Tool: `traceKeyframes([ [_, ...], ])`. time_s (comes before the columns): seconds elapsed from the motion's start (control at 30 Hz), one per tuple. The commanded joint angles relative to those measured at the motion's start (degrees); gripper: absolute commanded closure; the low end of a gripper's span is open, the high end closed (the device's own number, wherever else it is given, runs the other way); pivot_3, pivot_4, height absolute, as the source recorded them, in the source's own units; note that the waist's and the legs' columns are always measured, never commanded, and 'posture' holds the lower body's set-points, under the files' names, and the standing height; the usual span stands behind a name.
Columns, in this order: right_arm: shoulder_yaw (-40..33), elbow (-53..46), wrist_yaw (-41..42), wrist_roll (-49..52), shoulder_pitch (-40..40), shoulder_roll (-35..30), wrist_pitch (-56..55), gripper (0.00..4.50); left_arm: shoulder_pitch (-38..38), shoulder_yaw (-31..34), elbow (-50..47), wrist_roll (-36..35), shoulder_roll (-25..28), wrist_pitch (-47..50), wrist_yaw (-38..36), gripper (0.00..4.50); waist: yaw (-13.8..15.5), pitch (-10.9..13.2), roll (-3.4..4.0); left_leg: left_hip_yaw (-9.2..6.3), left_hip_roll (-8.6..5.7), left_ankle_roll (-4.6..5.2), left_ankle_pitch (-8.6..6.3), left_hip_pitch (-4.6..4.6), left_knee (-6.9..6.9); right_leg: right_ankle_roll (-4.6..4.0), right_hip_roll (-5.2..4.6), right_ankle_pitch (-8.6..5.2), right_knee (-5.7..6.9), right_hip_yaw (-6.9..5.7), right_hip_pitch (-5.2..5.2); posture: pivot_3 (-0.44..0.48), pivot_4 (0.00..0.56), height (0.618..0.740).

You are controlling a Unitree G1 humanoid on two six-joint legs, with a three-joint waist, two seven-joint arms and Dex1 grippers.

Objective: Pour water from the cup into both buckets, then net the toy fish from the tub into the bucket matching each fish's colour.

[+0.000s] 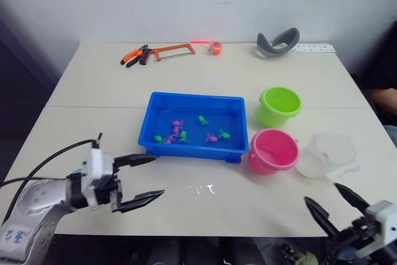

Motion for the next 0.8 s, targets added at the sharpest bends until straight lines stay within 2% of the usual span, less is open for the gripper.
traceKeyframes([
  [0.03,-2.37,-2.92,-8.93,0.08,1.46,5.44,1.14,0.00,-4.04,-1.69,-0.07,-1.35,-0.54,1.46,0.49,0.03,-0.11,-0.01,0.02,0.00,0.01,-0.03,0.01,0.00,0.00,-0.01,0.01,0.00,0.04,0.00,-0.02,0.000,0.150,0.740],
  [0.13,-3.27,-1.56,-16.44,-0.59,-1.11,8.42,3.60,0.00,-6.98,-3.34,0.09,-1.35,-1.29,2.71,0.83,0.03,-0.32,-0.03,0.07,0.05,0.01,-0.08,0.02,0.05,-0.04,-0.04,0.01,-0.02,0.10,0.10,-0.06,0.000,0.150,0.740],
  [0.23,-3.30,0.96,-20.46,-1.28,-6.29,6.31,7.13,0.00,-9.21,-4.83,-0.31,-1.61,-2.37,4.24,1.51,0.03,-0.52,-0.03,0.07,0.10,0.00,-0.13,0.00,0.06,-0.03,-0.05,0.00,-0.03,0.12,0.18,-0.08,0.000,0.150,0.740],
  [0.47,-3.99,10.02,-23.83,-2.91,-17.21,0.00,11.02,0.00,-10.56,-7.14,-1.53,0.05,-4.24,3.89,2.66,0.03,-0.43,-0.02,0.14,0.12,-0.01,-0.07,0.06,0.08,-0.05,-0.12,0.02,-0.07,0.23,0.17,-0.14,0.000,0.150,0.740],
  [0.8,-3.32,19.51,-24.90,-3.94,-26.99,-1.93,10.90,0.00,-11.51,-7.34,-1.94,0.05,-4.52,4.17,4.36,0.03,-0.07,-0.02,0.14,0.16,-0.03,-0.04,0.19,0.10,-0.02,-0.09,0.05,-0.06,0.36,0.17,-0.12,0.000,0.150,0.740],
])
